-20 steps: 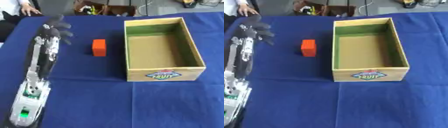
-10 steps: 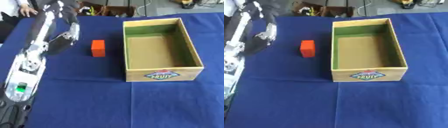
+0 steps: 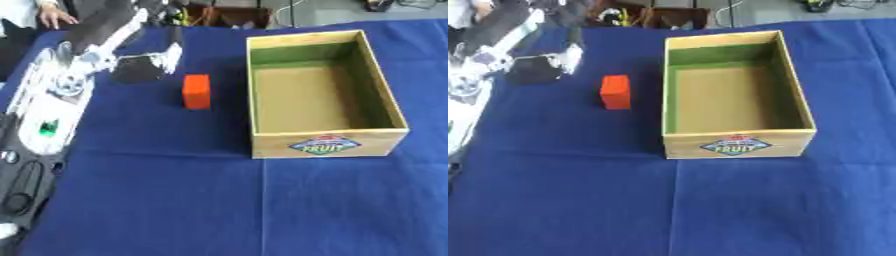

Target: Pick up objects on the table and place them in the box.

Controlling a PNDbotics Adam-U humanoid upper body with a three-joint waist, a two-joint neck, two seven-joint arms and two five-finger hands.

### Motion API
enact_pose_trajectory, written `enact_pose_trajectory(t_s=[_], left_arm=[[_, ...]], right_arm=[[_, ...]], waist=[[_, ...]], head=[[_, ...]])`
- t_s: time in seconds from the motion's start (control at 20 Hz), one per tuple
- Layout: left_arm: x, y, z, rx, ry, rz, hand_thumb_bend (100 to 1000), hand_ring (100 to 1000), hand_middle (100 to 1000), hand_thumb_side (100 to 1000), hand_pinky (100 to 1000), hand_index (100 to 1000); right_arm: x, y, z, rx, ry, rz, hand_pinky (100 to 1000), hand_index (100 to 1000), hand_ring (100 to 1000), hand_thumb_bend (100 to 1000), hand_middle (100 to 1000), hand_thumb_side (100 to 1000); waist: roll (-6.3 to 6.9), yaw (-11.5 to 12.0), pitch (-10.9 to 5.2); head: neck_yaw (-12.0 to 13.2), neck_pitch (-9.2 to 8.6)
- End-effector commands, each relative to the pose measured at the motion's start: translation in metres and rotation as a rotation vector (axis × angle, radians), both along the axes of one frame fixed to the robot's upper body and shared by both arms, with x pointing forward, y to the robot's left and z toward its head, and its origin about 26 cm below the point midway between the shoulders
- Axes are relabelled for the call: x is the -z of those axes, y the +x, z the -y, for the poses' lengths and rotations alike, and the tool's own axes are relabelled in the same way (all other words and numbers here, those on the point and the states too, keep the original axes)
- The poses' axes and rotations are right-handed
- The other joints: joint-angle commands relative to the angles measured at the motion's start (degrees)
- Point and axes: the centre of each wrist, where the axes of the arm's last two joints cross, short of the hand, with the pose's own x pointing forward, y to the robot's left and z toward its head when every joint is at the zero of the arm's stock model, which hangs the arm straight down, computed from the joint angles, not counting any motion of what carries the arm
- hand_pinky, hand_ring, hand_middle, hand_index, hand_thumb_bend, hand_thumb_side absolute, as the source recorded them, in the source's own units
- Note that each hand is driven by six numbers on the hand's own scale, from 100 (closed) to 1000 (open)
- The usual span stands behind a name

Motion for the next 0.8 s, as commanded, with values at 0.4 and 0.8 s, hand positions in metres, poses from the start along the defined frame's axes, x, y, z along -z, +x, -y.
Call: enact_pose_trajectory(t_s=[0.4,0.8], left_arm=[[-0.034,0.034,-0.008,-0.064,0.389,-0.231,391,912,936,1000,761,1000],[-0.015,0.072,-0.003,-0.121,0.521,-0.337,534,929,978,1000,776,1000]], right_arm=[[-0.002,-0.003,0.000,-0.013,-0.039,0.000,812,958,958,100,719,984],[-0.001,-0.003,-0.003,-0.026,-0.053,-0.008,813,957,959,100,718,985]], waist=[[0.48,-0.6,-1.28],[0.56,-1.2,-0.80]], head=[[0.0,-0.64],[0.4,-1.45]])
